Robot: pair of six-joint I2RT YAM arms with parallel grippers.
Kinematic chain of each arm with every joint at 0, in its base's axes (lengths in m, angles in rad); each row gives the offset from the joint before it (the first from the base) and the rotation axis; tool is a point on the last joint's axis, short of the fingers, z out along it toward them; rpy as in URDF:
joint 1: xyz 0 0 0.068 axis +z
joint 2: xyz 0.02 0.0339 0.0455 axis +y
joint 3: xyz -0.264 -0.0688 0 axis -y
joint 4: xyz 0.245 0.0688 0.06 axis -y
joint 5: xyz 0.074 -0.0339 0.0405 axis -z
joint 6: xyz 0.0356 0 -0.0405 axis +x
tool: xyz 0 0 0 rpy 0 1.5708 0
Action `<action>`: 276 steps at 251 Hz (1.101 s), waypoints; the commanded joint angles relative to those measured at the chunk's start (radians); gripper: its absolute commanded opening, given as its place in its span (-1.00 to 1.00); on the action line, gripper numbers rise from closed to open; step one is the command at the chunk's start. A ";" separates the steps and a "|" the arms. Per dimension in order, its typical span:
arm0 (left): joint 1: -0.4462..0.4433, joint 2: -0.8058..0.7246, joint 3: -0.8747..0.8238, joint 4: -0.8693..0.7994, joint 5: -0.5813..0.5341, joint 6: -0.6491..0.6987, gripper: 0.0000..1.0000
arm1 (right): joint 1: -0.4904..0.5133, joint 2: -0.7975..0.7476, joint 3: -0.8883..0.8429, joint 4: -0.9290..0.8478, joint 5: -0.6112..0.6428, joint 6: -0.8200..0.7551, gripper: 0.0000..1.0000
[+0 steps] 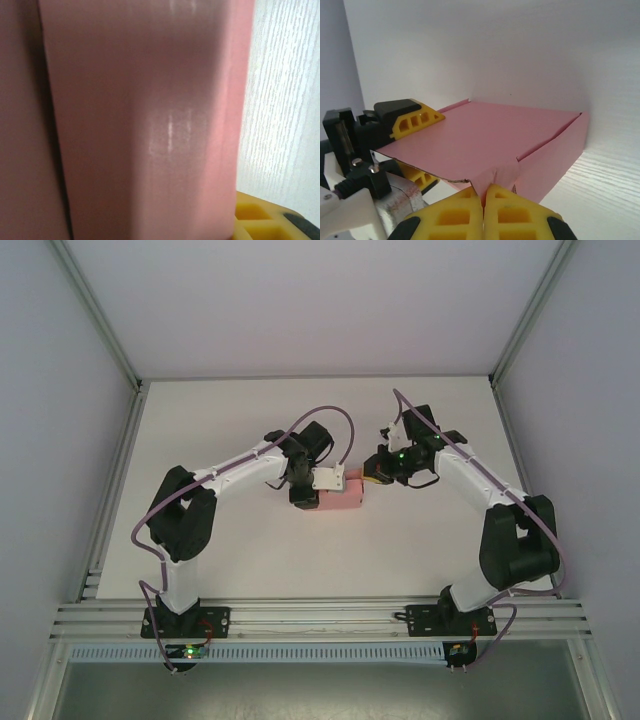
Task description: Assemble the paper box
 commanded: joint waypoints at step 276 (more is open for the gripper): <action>0.004 0.125 0.091 -0.143 0.024 -0.043 -0.13 | 0.248 -0.268 -0.464 0.516 0.346 -0.386 -1.00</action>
